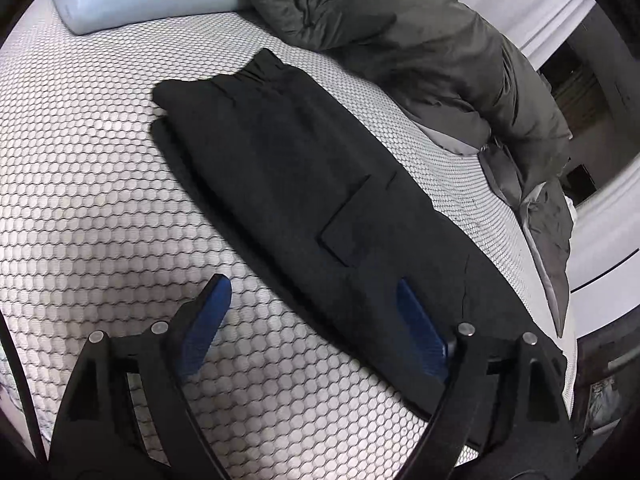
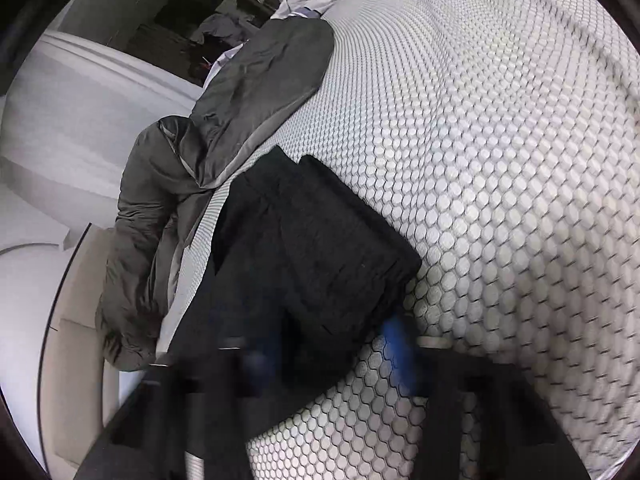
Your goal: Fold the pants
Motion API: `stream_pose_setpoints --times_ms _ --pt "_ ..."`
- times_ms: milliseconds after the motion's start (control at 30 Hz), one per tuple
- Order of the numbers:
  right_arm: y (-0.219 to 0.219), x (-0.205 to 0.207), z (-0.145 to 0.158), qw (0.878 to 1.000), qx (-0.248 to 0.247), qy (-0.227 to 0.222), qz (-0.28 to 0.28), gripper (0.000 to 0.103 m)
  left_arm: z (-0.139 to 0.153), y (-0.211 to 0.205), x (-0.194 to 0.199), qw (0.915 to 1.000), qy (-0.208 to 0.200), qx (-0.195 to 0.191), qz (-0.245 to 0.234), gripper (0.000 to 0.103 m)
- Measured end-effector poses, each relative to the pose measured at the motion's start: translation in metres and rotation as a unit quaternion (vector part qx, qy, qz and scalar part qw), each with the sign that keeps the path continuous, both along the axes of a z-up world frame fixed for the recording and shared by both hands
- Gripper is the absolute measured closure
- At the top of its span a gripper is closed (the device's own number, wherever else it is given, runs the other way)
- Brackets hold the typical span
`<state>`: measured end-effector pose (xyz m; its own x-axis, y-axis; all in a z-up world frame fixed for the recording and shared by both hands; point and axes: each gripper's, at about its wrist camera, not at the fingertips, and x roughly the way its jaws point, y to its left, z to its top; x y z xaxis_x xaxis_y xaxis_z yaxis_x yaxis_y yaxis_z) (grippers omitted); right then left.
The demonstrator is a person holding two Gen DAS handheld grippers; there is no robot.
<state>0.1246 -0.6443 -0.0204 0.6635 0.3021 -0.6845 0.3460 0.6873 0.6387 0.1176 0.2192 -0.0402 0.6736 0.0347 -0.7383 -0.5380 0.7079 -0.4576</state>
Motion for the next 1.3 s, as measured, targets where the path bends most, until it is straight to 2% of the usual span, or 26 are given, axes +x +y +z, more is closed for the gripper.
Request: stream_pose_setpoints --times_ms 33,133,200,233,267,300,333,367,433,567,667,733,767,800,833,900,967,1000,1067,1100,1167,1233,1267,1300 --pt "0.002 -0.001 0.005 1.0 -0.012 -0.009 0.0 0.083 0.0 -0.003 0.002 1.0 0.006 0.006 0.003 0.02" --pt "0.004 -0.01 0.037 0.996 -0.08 -0.039 0.007 0.087 -0.001 -0.012 0.015 0.9997 0.013 0.018 0.002 0.02" --pt "-0.005 -0.012 0.034 0.992 -0.124 -0.005 -0.027 0.086 -0.004 -0.012 0.021 0.999 0.027 0.035 0.001 0.02" --pt "-0.009 -0.011 0.025 0.991 -0.127 0.018 -0.04 0.081 -0.006 -0.01 0.024 0.9985 0.034 0.043 0.001 0.02" --pt "-0.013 -0.008 0.015 0.991 -0.121 0.042 -0.046 0.07 -0.008 -0.009 0.023 0.9981 0.041 0.047 0.003 0.02" --pt "-0.016 -0.007 0.008 0.992 -0.103 0.059 -0.051 0.069 -0.008 -0.008 0.02 0.9982 0.041 0.045 0.005 0.02" --pt "-0.017 -0.008 0.009 0.993 -0.092 0.055 -0.057 0.062 -0.008 -0.005 0.016 0.9987 0.035 0.036 0.007 0.02" --pt "-0.018 -0.011 0.014 0.993 -0.087 0.044 -0.064 0.048 -0.008 -0.003 0.012 0.9993 0.028 0.023 0.01 0.02" --pt "-0.016 -0.018 0.027 0.993 -0.091 0.018 -0.075 0.036 -0.008 0.004 0.01 0.9997 0.02 0.008 0.013 0.02" --pt "-0.004 -0.024 0.029 0.994 -0.078 0.013 -0.071 0.035 -0.016 0.005 0.014 0.9989 0.016 -0.031 -0.031 0.02" --pt "0.01 -0.024 0.021 0.997 -0.053 0.023 -0.05 0.035 -0.024 0.006 0.027 0.9993 0.018 -0.023 -0.022 0.023" --pt "0.016 -0.024 0.019 0.998 -0.055 0.023 -0.038 0.035 -0.026 0.009 0.032 0.9998 0.012 -0.018 -0.005 0.055" --pt "0.02 -0.024 0.018 0.998 -0.057 0.023 -0.034 0.035 -0.028 0.011 0.035 0.9997 0.008 -0.025 0.001 0.086" --pt "0.024 -0.023 0.018 0.998 -0.055 0.022 -0.03 0.035 -0.03 0.014 0.037 0.9992 -0.002 -0.04 0.003 0.097" --pt "0.027 -0.02 0.017 0.998 -0.052 0.019 -0.026 0.035 -0.032 0.017 0.038 0.9987 -0.012 -0.048 0.009 0.099" --pt "0.032 -0.017 0.016 0.998 -0.055 0.014 -0.019 0.036 -0.027 0.023 0.04 0.998 -0.032 -0.049 0.021 0.1" --pt "0.035 -0.016 0.015 0.996 -0.082 0.025 -0.017 0.044 -0.017 0.024 0.036 0.9982 -0.042 -0.036 0.023 0.1" --pt "0.036 -0.013 0.014 0.996 -0.086 0.028 -0.015 0.044 -0.015 0.025 0.036 0.9985 -0.041 -0.03 0.022 0.1" --pt "0.036 -0.012 0.015 0.996 -0.08 0.026 -0.014 0.044 -0.021 0.032 0.035 0.999 -0.017 -0.031 0.028 0.098" --pt "0.035 -0.014 0.014 0.997 -0.076 0.025 -0.014 0.044 -0.029 0.037 0.036 0.9982 0.005 -0.044 0.039 0.091" --pt "0.025 -0.027 0.014 0.997 -0.067 0.026 -0.011 0.044 -0.036 0.044 0.029 0.9958 0.006 -0.073 0.055 0.089" --pt "0.015 -0.038 0.013 0.999 -0.047 0.021 -0.01 0.043 -0.031 0.039 0.029 0.9967 0.01 -0.062 0.051 0.084" --pt "0.013 -0.04 0.013 0.999 -0.034 0.016 -0.008 0.043 -0.027 0.035 0.029 0.9973 0.01 -0.059 0.043 0.073" --pt "0.011 -0.043 0.012 1.0 -0.021 0.013 -0.005 0.043 -0.025 0.031 0.028 0.9974 0.008 -0.064 0.032 0.056"
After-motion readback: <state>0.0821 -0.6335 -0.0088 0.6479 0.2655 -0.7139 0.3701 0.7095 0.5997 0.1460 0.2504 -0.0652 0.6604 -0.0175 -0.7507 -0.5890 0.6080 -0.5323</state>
